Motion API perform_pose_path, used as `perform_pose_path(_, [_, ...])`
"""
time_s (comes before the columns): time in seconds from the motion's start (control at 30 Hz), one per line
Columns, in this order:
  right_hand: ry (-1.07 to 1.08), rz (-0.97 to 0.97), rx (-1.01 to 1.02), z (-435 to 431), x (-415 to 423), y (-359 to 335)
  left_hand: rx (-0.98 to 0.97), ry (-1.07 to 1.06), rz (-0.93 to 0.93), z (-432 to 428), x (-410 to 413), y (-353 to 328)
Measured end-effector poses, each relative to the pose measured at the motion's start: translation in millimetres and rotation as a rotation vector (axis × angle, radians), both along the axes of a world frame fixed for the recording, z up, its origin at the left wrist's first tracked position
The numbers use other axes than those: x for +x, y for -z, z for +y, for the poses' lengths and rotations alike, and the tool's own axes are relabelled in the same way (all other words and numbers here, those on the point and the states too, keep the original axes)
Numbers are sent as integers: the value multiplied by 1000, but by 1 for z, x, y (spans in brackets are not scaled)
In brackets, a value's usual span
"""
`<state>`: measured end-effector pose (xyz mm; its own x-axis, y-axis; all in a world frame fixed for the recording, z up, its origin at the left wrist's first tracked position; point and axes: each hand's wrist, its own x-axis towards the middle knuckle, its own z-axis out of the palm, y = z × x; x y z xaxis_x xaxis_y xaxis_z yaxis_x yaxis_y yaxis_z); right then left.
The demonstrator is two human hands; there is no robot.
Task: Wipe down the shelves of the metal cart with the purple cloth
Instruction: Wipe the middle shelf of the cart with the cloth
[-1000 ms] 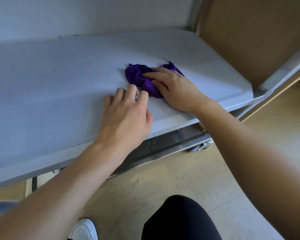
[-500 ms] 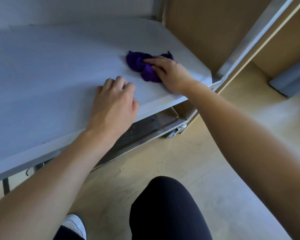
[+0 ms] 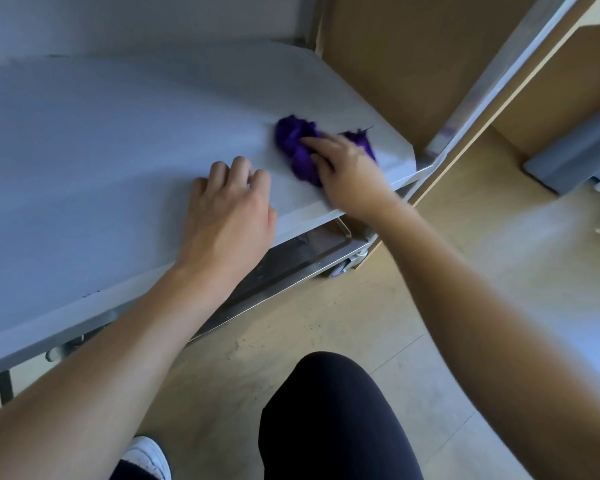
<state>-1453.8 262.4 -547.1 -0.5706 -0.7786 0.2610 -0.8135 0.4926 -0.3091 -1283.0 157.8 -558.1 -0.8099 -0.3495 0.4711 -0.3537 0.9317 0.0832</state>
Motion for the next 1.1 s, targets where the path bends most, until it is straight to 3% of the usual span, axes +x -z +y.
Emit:
perform_pose_path(0.13, [-62, 0, -64, 2, 37, 4, 12, -12, 13, 1, 3, 1])
perform_pose_path(0.27, [-58, -40, -86, 9, 4, -4, -2, 7, 23, 2, 1, 2])
perform_pose_path(0.4, [234, -71, 26, 18, -59, -14, -9, 14, 31, 1, 0, 3])
perform_pose_path(0.5, [297, -94, 97, 14, -79, -15, 2, 16, 36, 0, -1, 3])
perform_pose_path(0.77, [-10, 63, -9, -17, -13, 7, 21, 14, 31, -2, -3, 1])
perform_pose_path(1.1, [68, -15, -17, -39, -22, 5, 224, 67, -33, -24, -6, -13])
